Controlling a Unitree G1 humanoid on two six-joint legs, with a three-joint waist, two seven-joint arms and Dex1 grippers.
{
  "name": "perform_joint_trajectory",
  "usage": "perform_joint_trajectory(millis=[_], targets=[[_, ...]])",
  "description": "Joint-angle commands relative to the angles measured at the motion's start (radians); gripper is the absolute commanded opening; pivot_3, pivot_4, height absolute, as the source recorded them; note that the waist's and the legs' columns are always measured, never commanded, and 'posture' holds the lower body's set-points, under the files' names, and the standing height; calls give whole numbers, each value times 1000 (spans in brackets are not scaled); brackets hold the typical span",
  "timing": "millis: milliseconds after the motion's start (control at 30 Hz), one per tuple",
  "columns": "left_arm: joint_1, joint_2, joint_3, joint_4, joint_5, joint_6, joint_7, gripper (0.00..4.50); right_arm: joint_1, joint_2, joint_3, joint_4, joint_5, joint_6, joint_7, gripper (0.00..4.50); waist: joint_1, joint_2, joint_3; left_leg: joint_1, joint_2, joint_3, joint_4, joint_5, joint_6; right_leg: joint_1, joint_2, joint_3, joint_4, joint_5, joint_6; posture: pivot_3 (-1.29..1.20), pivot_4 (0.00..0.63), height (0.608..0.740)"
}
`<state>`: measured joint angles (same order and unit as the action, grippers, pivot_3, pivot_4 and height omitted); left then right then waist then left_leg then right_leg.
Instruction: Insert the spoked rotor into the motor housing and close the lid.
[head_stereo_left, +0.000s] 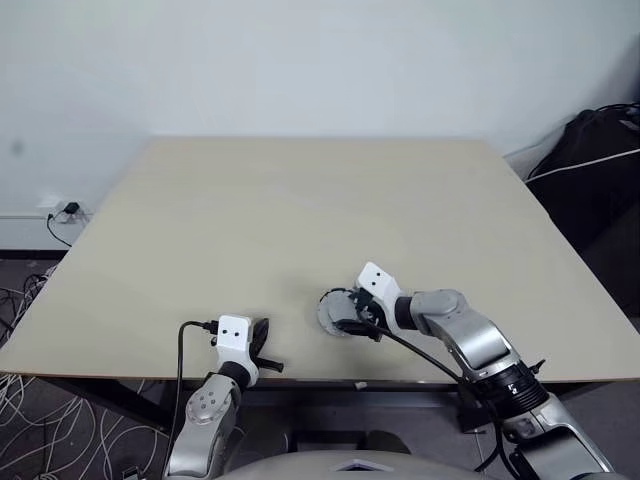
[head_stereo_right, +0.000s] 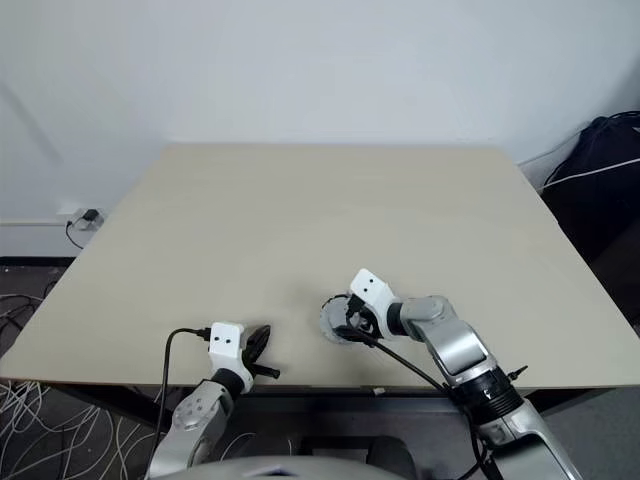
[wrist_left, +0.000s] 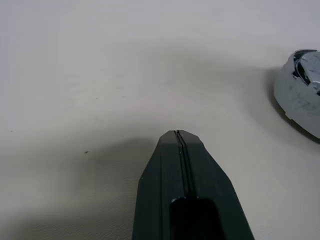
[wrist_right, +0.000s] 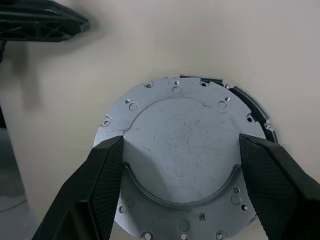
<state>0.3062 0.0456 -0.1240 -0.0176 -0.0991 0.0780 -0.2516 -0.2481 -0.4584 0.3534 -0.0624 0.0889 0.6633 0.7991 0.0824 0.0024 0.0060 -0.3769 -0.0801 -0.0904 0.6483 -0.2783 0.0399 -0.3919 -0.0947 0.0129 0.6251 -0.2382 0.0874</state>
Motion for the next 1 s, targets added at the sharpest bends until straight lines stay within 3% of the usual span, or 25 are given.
perform_joint_trajectory(millis=[33, 633, 1000], targets=[[-6, 2, 0, -26, -9, -14, -7, 0, 29, 15, -3, 40, -6, -91, -16, 3212, -5, 0, 1, 0, 0, 0, 0, 0, 0, 0, 0, 0, 0, 0, 0, 0, 0, 740], [-3, 0, 6, -32, -14, -9, -3, 0, 18, 84, -57, 49, 40, -224, -11, 3212, -39, 1, 7, 0, 2, 0, 2, 3, -2, 0, 3, 1, 2, 1, 0, 0, 0, 740], [-2, -2, 6, -34, -14, -9, 0, 0, -11, 89, -10, 50, -7, -89, -55, 3212, -42, 2, 8, 0, 2, 0, 3, 4, 0, 0, 3, 2, 3, 1, 0, 0, 0, 740]])
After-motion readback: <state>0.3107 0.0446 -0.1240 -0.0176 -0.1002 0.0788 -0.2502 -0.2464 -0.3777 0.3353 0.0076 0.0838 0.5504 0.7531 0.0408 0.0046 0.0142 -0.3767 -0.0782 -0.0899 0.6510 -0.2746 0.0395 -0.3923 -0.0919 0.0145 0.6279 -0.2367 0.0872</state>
